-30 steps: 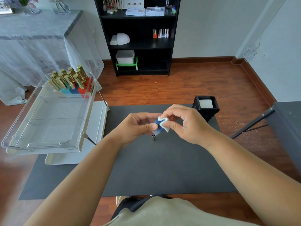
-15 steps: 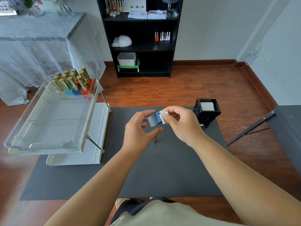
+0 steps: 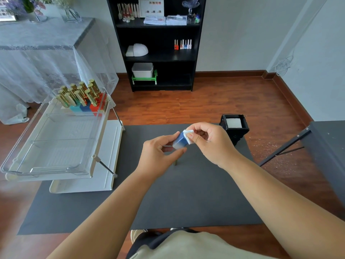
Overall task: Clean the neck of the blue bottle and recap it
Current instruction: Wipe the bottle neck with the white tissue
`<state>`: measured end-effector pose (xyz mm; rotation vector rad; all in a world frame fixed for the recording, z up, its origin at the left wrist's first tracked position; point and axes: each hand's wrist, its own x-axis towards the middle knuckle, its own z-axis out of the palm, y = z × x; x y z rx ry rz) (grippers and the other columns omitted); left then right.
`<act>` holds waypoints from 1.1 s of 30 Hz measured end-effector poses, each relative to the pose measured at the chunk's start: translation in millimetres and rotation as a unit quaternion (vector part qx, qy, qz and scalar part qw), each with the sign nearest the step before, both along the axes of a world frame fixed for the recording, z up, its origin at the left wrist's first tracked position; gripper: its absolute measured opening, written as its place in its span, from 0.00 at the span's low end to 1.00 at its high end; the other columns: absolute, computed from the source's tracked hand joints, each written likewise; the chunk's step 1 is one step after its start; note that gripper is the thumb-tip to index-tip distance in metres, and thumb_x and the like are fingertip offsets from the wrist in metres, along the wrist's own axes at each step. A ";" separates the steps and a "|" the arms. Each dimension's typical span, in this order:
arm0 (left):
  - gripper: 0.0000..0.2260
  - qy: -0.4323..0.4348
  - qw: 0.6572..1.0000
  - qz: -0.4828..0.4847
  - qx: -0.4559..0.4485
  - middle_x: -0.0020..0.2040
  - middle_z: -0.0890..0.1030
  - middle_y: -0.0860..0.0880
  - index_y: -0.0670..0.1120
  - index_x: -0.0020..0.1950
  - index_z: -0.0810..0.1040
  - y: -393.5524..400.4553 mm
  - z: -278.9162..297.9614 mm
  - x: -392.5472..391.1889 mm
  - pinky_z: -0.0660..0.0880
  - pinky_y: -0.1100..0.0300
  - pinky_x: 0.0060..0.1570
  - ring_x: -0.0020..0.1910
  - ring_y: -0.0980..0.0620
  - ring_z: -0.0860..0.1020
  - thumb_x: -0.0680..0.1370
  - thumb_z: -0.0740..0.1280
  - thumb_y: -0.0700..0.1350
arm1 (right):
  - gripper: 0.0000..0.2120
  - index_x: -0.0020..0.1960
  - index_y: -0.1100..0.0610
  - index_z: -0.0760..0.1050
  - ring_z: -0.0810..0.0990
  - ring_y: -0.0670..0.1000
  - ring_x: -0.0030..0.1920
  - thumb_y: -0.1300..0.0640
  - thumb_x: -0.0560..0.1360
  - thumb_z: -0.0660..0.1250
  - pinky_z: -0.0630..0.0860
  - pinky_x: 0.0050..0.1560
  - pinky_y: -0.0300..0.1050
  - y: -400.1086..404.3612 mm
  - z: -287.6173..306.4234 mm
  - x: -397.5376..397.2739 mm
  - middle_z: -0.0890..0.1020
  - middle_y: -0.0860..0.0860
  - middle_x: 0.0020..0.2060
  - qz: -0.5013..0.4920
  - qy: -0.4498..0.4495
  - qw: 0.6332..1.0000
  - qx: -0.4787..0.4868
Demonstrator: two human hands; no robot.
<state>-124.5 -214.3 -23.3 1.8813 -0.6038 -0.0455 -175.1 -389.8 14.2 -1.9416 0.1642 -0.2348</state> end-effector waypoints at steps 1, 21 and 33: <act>0.20 -0.006 1.000 -0.013 0.005 0.51 0.86 0.55 0.45 0.64 0.82 -0.1 -0.2 0.2 0.79 0.68 0.52 0.48 0.62 0.84 0.72 0.78 0.42 | 0.04 0.48 0.53 0.81 0.81 0.47 0.40 0.59 0.77 0.68 0.79 0.49 0.43 -0.9 0.6 -0.4 0.83 0.47 0.38 0.004 -0.004 1.000 -0.005; 0.17 0.156 0.979 -0.090 -0.097 0.44 0.84 0.48 0.44 0.54 0.82 -9.8 2.4 -5.6 0.82 0.48 0.52 0.48 0.40 0.83 0.78 0.64 0.56 | 0.06 0.52 0.54 0.81 0.81 0.52 0.48 0.61 0.77 0.68 0.79 0.52 0.47 -17.4 17.8 -3.7 0.84 0.50 0.47 0.076 -0.041 0.996 -0.034; 0.16 0.371 0.889 -0.194 -0.186 0.43 0.86 0.46 0.46 0.52 0.84 -11.8 18.0 -4.5 0.80 0.61 0.44 0.38 0.54 0.82 0.81 0.59 0.51 | 0.06 0.50 0.49 0.81 0.82 0.47 0.48 0.59 0.76 0.69 0.76 0.50 0.37 -23.9 18.3 -12.2 0.84 0.43 0.46 0.094 -0.053 0.994 -0.003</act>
